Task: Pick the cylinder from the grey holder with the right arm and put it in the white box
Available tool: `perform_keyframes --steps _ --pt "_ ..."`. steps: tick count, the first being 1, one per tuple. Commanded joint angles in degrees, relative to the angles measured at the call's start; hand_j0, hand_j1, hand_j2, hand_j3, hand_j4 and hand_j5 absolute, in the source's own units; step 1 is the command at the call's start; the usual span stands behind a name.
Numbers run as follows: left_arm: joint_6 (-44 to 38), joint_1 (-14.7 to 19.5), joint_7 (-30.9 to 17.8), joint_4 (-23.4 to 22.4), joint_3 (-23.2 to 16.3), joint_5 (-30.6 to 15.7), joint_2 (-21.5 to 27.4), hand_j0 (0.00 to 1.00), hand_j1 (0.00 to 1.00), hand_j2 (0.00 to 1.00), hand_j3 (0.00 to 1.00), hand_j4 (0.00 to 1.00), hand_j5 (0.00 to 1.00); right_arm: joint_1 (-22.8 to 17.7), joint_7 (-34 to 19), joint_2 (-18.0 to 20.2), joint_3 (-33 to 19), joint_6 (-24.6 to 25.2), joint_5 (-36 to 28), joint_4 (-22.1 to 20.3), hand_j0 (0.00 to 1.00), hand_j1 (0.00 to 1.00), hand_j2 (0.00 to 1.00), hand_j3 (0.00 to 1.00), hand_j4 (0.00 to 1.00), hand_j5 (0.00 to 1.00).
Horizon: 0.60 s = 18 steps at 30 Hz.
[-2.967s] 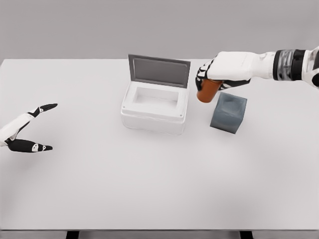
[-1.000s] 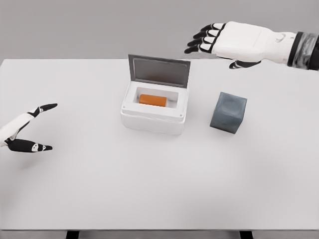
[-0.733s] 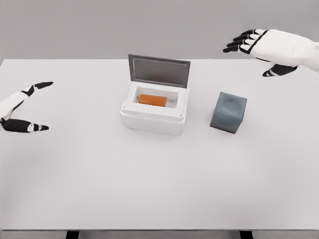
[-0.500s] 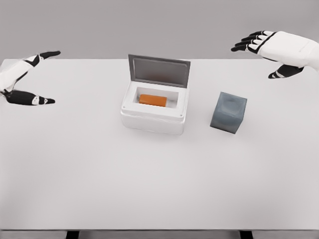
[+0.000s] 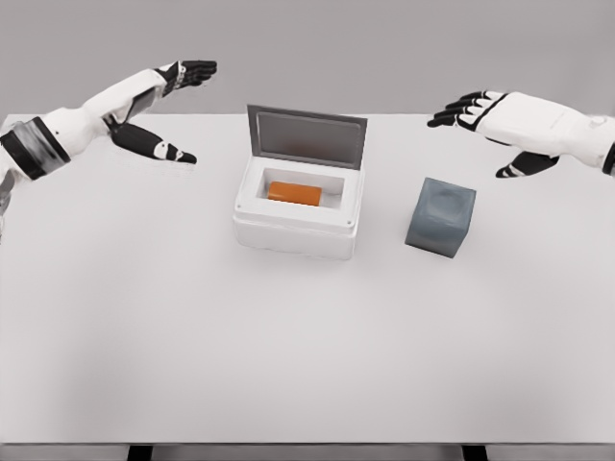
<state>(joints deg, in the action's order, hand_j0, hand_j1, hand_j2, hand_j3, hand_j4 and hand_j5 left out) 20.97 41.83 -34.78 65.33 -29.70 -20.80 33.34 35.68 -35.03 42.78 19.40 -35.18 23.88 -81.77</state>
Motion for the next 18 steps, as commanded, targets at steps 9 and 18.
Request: perform_keyframes --steps 9,18 --pt "-5.06 7.12 -0.22 -15.76 -4.39 -1.44 -9.35 1.0 1.0 1.0 1.0 1.0 1.0 -0.62 0.03 0.02 -0.06 0.18 -0.33 -0.4 1.0 1.0 1.0 1.0 1.0 1.0" --pt "-7.53 11.78 -0.22 -23.24 -7.65 -0.65 -13.74 1.0 1.0 1.0 1.0 1.0 1.0 -0.79 0.03 0.38 -0.15 0.18 -0.42 -1.2 1.0 1.0 1.0 1.0 1.0 1.0"
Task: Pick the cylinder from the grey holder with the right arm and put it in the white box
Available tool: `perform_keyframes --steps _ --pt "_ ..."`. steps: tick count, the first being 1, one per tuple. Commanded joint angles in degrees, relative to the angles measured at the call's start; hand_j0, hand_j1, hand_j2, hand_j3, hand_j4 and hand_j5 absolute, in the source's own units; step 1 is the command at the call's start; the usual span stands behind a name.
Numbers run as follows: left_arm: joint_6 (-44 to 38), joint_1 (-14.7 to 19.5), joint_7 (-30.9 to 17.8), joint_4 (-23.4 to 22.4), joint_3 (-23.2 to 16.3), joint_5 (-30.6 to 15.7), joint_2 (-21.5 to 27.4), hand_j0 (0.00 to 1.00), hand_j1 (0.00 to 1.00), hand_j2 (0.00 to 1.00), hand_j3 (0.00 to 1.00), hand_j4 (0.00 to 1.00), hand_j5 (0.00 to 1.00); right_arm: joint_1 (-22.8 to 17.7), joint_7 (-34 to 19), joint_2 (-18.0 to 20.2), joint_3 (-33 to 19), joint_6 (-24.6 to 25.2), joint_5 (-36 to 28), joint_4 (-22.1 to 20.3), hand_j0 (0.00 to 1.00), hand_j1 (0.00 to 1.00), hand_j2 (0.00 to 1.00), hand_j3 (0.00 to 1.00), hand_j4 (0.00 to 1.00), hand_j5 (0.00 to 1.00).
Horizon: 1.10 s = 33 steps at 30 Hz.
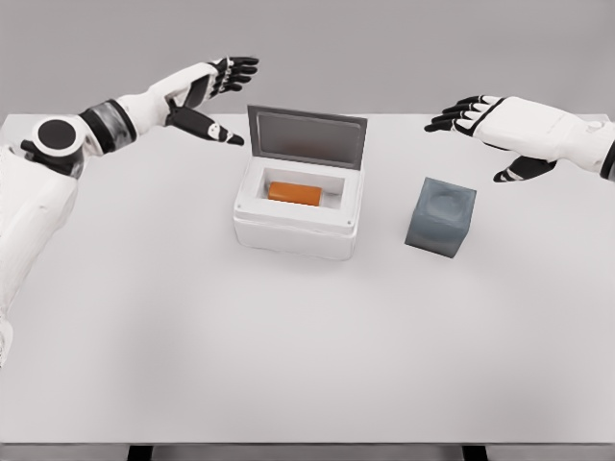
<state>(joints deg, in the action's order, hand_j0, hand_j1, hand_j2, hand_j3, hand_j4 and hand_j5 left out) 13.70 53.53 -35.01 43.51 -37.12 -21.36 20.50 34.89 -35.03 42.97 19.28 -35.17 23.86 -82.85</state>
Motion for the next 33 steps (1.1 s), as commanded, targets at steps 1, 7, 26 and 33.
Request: perform_keyframes --steps 1,7,26,33 --pt "-0.6 0.0 0.01 -1.41 -0.32 0.09 -1.43 1.0 1.0 1.0 1.0 1.0 1.0 0.0 0.03 0.19 -0.03 0.17 -0.3 -0.12 1.0 1.0 1.0 1.0 1.0 1.0" --pt "-0.78 0.35 0.01 -1.41 -1.46 0.35 -2.13 1.0 1.0 1.0 1.0 1.0 1.0 -0.35 0.03 -0.16 0.06 0.17 -0.48 -0.91 1.0 1.0 1.0 1.0 1.0 1.0" --pt "-0.16 -3.16 0.01 7.12 -1.2 -0.53 1.47 1.0 1.0 1.0 1.0 1.0 1.0 -0.44 0.03 0.45 -0.03 0.17 -0.48 -1.0 1.0 1.0 1.0 1.0 1.0 1.0" --pt "-0.16 -5.1 0.01 11.77 -1.2 -1.76 4.2 1.0 1.0 1.0 1.0 1.0 1.0 -0.44 0.03 0.45 0.06 0.17 -0.48 -1.0 1.0 1.0 1.0 1.0 1.0 1.0"
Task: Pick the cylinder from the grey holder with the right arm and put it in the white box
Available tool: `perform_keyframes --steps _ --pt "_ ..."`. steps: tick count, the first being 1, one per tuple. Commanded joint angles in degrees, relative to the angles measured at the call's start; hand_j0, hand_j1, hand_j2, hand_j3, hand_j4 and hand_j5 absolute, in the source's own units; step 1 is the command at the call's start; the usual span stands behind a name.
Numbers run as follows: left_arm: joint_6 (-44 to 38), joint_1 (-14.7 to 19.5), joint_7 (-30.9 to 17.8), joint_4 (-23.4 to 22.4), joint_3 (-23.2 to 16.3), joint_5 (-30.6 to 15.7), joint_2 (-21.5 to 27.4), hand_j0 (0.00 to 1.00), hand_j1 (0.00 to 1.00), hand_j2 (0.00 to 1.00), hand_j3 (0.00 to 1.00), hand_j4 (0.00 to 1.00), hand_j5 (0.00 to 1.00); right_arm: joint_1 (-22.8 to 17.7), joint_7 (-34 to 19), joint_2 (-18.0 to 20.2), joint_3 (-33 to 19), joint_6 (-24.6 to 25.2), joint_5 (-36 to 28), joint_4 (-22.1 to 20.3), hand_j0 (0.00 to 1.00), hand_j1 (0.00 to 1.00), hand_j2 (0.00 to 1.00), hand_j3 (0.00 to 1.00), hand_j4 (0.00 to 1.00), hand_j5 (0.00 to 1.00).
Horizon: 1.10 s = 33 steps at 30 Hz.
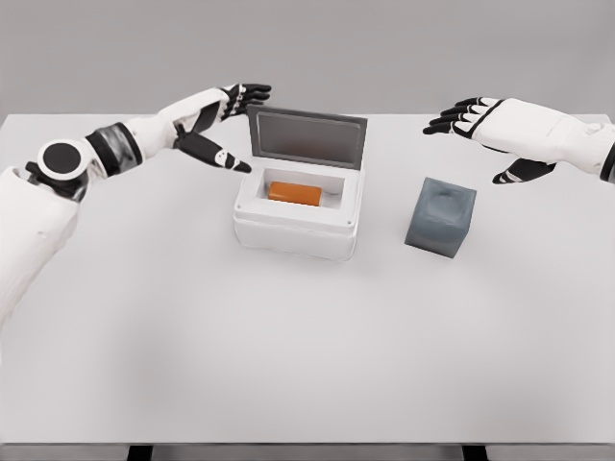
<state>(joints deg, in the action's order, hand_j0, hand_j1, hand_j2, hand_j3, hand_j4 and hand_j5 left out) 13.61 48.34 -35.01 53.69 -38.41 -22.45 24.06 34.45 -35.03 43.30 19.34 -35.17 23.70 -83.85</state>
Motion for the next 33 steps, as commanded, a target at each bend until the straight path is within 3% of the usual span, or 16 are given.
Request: perform_keyframes --steps 1,21,33 --pt "0.01 0.0 0.01 2.03 0.0 -0.84 1.42 1.0 1.0 1.0 1.0 1.0 1.0 0.0 0.03 0.03 0.0 0.17 -0.32 0.0 1.0 1.0 1.0 1.0 1.0 1.0" --pt "0.36 -4.75 0.01 11.79 0.0 -3.21 6.96 1.0 1.0 1.0 1.0 1.0 1.0 0.0 0.03 0.2 -0.09 0.17 -0.32 -0.88 1.0 1.0 1.0 1.0 1.0 1.0" --pt "0.36 -4.4 0.01 16.54 0.53 -7.25 11.36 1.0 1.0 1.0 1.0 1.0 1.0 0.0 0.03 0.29 -0.09 0.17 -0.32 -0.97 1.0 1.0 1.0 1.0 1.0 1.0"
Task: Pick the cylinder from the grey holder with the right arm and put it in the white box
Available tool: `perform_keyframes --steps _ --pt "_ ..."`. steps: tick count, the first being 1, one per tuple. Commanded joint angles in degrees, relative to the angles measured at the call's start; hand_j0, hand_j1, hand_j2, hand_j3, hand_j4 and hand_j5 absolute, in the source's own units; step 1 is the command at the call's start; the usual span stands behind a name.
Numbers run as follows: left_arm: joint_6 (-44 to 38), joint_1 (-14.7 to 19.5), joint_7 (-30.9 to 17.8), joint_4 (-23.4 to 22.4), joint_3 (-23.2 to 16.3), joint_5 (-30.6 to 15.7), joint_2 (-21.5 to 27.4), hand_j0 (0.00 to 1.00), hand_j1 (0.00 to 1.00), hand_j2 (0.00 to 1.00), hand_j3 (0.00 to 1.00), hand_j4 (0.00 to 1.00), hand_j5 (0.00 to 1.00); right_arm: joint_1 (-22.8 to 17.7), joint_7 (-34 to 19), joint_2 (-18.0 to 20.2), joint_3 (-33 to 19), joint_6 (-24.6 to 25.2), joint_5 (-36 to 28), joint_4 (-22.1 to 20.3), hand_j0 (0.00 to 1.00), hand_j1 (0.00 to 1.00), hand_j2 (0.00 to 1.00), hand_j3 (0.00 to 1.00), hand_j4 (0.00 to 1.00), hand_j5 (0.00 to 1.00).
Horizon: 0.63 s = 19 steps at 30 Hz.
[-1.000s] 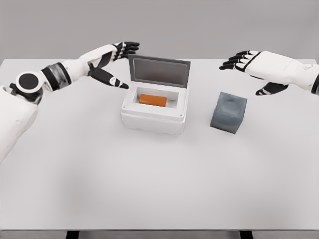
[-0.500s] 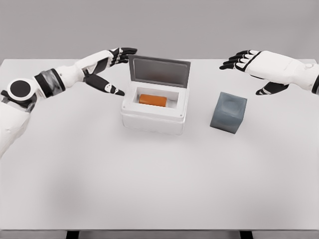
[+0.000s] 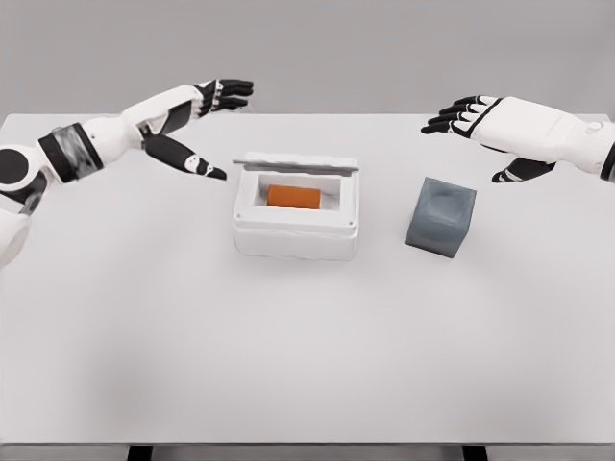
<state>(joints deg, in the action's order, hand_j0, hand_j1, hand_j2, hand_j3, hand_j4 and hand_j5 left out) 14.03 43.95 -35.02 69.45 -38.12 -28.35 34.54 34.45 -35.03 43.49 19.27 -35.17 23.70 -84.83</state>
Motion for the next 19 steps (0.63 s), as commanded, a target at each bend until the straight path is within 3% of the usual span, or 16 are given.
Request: perform_keyframes --steps 1,5,7,12,15,17,19 --pt "-0.06 0.0 0.02 0.86 0.23 -1.97 1.06 1.0 1.0 1.0 1.0 1.0 1.0 -0.09 0.03 0.1 -0.02 0.17 -0.32 -0.51 1.0 1.0 1.0 1.0 1.0 1.0" --pt "-0.06 -0.18 0.02 4.72 0.32 -3.2 4.74 1.0 1.0 1.0 1.0 1.0 1.0 -0.09 0.03 0.37 -0.02 0.17 -0.32 -0.86 1.0 1.0 1.0 1.0 1.0 1.0" --pt "2.84 -0.53 0.02 7.36 -0.03 -3.37 9.05 1.0 1.0 1.0 1.0 1.0 1.0 -0.09 0.03 0.54 -0.11 0.17 -0.32 -0.86 1.0 1.0 1.0 1.0 1.0 1.0" --pt "20.97 -7.38 0.02 10.7 0.41 -3.11 18.63 1.0 1.0 1.0 1.0 1.0 1.0 -0.09 0.03 0.63 -0.11 0.17 -0.32 -0.77 1.0 1.0 1.0 1.0 1.0 1.0" --pt "20.97 -10.98 0.02 10.18 1.11 -3.46 22.06 1.0 1.0 1.0 1.0 1.0 1.0 -0.09 0.03 0.63 -0.11 0.17 -0.32 -0.77 1.0 1.0 1.0 1.0 1.0 1.0" --pt "20.97 -15.38 0.02 10.0 3.57 -3.55 22.33 1.0 1.0 1.0 1.0 1.0 1.0 -0.18 0.03 0.54 -0.11 0.17 -0.32 -0.77 1.0 1.0 1.0 1.0 1.0 1.0" --pt "20.97 -17.58 0.02 10.0 5.77 -3.55 22.33 1.0 1.0 1.0 1.0 1.0 1.0 -0.18 0.03 0.63 -0.11 0.17 -0.32 -0.69 1.0 1.0 1.0 1.0 1.0 1.0"
